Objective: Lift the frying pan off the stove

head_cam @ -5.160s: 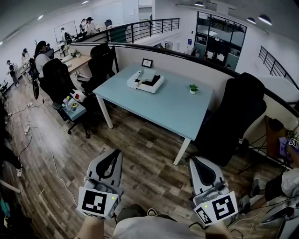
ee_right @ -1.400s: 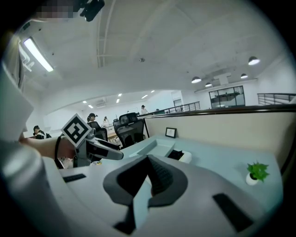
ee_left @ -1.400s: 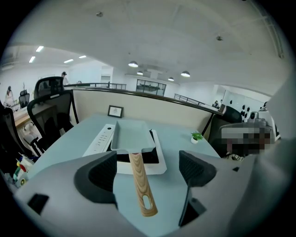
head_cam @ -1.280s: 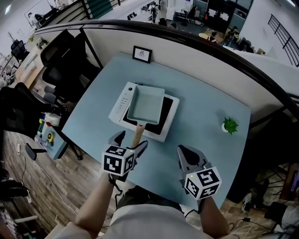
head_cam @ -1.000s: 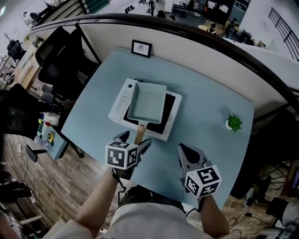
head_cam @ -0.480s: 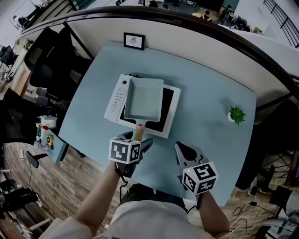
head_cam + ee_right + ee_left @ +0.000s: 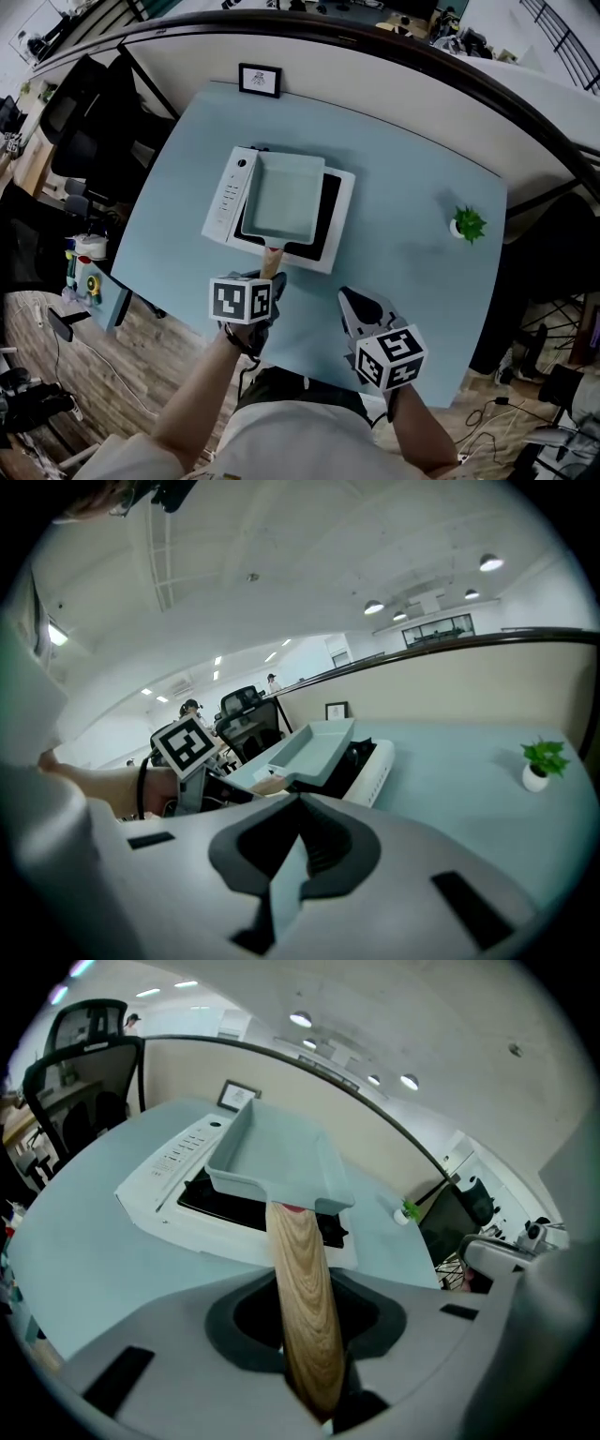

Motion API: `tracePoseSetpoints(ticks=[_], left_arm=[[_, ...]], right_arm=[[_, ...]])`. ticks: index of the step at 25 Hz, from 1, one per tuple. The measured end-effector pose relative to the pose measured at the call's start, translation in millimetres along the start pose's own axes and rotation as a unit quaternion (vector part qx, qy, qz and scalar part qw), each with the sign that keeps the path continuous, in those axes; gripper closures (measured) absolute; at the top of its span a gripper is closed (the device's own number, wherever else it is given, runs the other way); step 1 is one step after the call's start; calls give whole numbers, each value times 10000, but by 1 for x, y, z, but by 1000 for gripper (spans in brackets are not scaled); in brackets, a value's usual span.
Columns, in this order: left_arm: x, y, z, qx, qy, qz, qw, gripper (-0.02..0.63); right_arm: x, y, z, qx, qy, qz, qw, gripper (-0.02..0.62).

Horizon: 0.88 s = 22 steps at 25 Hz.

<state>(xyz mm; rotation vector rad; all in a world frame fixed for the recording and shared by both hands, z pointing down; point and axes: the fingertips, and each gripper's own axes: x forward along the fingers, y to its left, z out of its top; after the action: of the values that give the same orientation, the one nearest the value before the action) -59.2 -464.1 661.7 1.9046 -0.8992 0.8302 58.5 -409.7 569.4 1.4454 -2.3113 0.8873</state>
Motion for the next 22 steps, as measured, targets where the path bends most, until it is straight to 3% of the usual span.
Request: tracePoseSetpoints(ticks=[10, 18, 22], left_arm=[[-31, 7, -20, -156, -83, -5, 9998, 499], [-100, 12, -1, 557, -647, 412, 9955, 499], [-144, 7, 18, 831, -1061, 513, 9896, 497]], right_arm=[[-14, 10, 15, -225, -102, -60, 9997, 592], [-32, 22, 59, -566, -507, -156, 9970, 592], [-50, 32, 94, -634, -998, -258, 9927, 592]])
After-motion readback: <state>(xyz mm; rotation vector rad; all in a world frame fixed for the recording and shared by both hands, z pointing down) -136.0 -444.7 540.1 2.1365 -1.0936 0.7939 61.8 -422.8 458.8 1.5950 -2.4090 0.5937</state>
